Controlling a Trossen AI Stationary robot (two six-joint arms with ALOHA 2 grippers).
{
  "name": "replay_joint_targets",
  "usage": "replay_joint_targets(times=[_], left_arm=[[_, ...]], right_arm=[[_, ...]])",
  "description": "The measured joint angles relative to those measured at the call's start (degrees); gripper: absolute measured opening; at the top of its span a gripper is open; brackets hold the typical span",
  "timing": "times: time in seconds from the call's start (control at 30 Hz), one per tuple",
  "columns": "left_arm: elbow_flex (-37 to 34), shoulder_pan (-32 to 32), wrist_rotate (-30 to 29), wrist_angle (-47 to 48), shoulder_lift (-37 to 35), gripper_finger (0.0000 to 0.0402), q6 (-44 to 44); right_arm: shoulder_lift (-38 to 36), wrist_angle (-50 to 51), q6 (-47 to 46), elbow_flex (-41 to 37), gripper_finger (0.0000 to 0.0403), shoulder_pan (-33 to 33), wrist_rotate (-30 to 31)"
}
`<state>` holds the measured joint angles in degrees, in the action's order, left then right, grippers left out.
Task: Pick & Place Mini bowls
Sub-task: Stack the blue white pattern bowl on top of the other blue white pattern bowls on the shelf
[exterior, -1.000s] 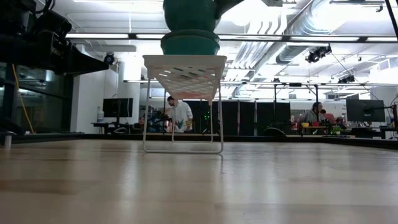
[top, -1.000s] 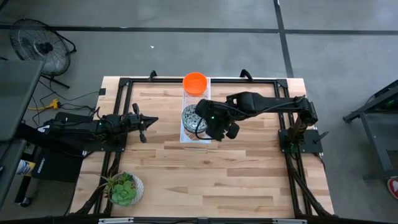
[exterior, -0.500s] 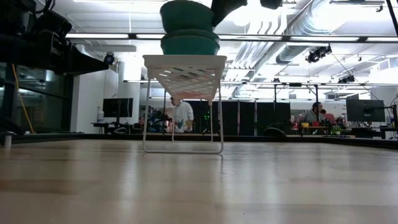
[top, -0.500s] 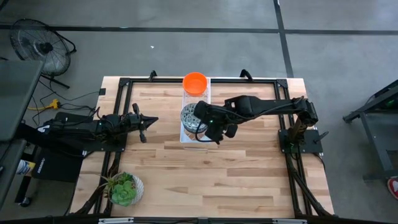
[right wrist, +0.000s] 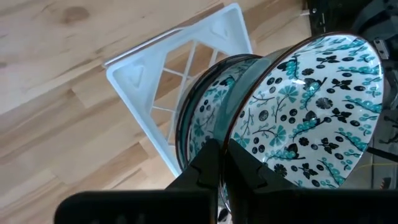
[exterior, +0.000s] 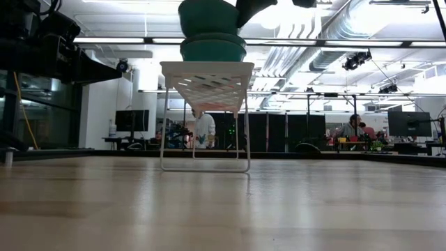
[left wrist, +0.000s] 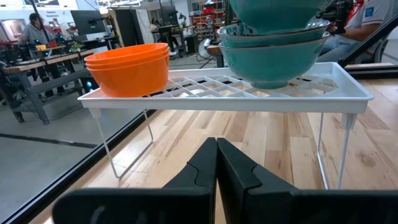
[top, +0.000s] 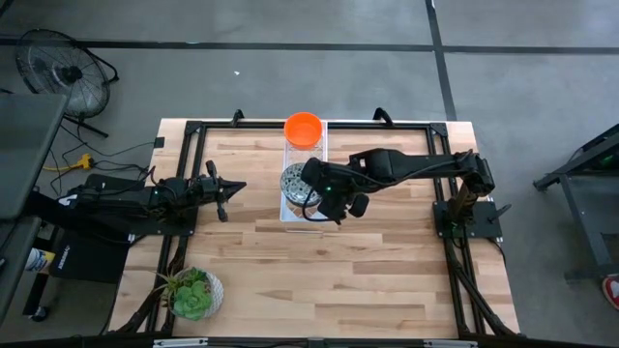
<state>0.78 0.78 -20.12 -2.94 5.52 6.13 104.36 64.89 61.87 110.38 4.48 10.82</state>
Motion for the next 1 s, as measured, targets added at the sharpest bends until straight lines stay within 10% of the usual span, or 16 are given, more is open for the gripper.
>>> replay_joint_targets(times=[1.0], left_arm=[[0.0, 0.0, 0.1, 0.0, 0.0, 0.0001, 0.0]], right_arm=[[2.6, 2.1, -2.9, 0.0, 0.0, -2.2, -0.8]])
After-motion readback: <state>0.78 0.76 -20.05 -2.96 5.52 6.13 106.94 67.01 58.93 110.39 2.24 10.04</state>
